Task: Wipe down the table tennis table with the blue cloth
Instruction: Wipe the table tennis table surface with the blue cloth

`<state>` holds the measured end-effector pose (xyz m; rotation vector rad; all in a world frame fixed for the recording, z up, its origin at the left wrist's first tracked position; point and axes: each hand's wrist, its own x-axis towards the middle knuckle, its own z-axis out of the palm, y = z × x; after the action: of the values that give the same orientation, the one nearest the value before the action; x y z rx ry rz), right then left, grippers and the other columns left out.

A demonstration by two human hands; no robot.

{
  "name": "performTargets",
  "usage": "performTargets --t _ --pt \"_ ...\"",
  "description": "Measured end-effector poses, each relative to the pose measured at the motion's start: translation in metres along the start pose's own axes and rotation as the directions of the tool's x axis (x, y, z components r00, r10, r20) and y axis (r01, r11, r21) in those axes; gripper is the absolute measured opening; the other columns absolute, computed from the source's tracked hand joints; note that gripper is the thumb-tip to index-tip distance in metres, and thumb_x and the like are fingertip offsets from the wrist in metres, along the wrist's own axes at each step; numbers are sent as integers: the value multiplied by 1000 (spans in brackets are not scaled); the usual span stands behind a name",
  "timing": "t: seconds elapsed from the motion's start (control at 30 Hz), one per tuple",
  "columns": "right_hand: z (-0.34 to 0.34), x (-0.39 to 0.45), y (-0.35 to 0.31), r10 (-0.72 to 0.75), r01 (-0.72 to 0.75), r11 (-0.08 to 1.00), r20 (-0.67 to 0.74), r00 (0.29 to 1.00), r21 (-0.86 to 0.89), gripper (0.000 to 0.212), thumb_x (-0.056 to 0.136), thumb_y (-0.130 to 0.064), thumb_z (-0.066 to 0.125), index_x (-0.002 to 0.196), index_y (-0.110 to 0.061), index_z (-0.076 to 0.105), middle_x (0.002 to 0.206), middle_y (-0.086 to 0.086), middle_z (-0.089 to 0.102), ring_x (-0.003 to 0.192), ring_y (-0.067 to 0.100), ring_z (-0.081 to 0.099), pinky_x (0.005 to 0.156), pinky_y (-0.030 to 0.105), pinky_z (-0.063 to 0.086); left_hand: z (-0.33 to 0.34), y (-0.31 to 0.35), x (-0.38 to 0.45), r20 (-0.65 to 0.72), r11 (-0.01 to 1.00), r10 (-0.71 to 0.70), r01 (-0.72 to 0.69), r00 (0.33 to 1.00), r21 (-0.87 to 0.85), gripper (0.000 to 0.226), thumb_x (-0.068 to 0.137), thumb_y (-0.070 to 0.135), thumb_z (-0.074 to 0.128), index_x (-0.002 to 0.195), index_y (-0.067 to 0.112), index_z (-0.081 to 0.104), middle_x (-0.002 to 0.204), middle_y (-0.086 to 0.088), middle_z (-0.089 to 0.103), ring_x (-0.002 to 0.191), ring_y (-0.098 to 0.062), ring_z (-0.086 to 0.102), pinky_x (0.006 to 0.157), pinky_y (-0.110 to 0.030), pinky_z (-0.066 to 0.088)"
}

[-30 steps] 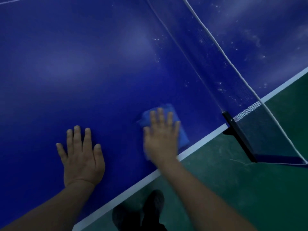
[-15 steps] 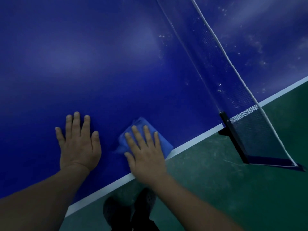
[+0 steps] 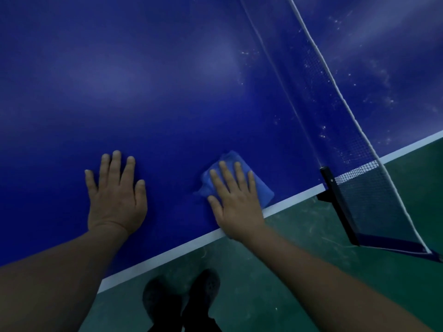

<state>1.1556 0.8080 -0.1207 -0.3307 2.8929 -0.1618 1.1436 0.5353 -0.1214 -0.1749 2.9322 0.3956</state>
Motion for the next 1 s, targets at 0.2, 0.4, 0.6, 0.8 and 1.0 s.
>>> performTargets --t 0.2,0.4,0.6,0.8,1.0 --pt "-23 66 69 182 -181 983 -73 981 26 67 98 -57 16 159 -29 18 168 -2 8 155 29 0 123 52 -3 -1 0 2 16 1000 1 -1 1000 7 75 94 52 11 160 16 20 169 -6 5 155 -20 -8 123 -52 -10" --pt "-25 98 29 -284 284 958 -4 959 -37 59 104 -51 18 159 -28 19 168 -4 10 155 24 -3 124 49 -5 2 -2 1 -12 999 19 -18 1000 32 72 96 50 14 159 15 24 169 -8 9 156 -23 -3 123 -55 -6" --pt "-42 156 26 -375 377 924 38 926 -64 59 104 -52 17 159 -31 16 168 -6 7 155 21 -5 124 48 -7 8 -6 -1 -46 999 26 -24 999 46 69 97 47 25 155 12 34 166 -12 20 154 -28 10 122 -58 3" --pt "-47 184 29 -417 419 905 40 908 -73 57 104 -49 26 158 -30 24 167 -4 14 155 24 3 123 54 4 0 2 9 -125 998 -7 -1 992 -61 60 93 44 36 139 9 53 149 -13 44 143 -32 34 119 -56 16" --pt "-60 244 30 -498 500 861 49 866 -91 57 104 -50 27 158 -31 22 167 -4 16 155 25 5 120 55 8 -28 28 148 -217 990 -57 28 975 -135 64 93 43 31 145 8 47 157 -14 38 149 -30 25 122 -50 6"
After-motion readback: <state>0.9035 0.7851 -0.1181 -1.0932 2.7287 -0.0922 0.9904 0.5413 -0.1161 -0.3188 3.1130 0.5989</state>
